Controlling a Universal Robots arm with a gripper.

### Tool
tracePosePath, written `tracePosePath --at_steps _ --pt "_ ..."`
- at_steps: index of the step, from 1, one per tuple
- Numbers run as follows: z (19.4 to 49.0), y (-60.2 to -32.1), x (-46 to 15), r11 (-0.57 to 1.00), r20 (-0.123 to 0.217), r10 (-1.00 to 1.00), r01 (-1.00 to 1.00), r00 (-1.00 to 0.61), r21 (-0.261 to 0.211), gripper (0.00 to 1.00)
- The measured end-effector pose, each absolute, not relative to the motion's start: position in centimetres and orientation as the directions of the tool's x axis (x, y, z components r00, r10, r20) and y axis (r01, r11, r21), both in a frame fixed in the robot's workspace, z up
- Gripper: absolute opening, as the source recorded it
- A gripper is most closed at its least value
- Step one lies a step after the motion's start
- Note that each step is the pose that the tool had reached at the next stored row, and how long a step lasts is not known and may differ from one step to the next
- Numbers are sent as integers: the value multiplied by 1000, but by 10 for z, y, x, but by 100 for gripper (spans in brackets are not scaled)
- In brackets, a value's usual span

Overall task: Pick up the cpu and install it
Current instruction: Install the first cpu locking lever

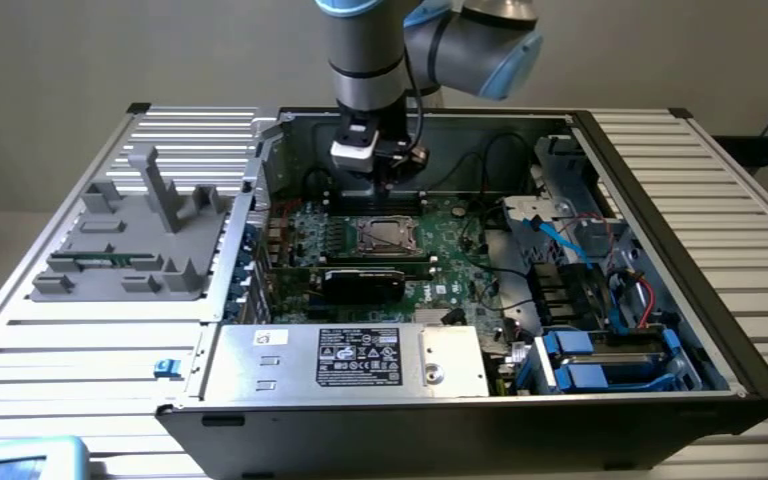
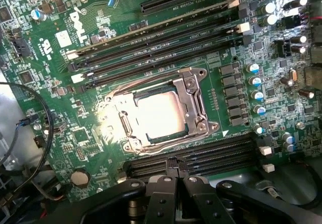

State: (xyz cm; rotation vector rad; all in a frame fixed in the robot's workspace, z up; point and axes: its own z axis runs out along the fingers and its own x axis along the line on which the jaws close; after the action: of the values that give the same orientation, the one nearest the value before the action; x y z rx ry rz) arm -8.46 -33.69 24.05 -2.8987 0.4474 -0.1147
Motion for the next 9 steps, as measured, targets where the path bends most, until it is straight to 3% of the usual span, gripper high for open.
tracePosePath --at_steps 9 --pt "252 -337 -75 -936 -6 -303 -299 953 -186 11"
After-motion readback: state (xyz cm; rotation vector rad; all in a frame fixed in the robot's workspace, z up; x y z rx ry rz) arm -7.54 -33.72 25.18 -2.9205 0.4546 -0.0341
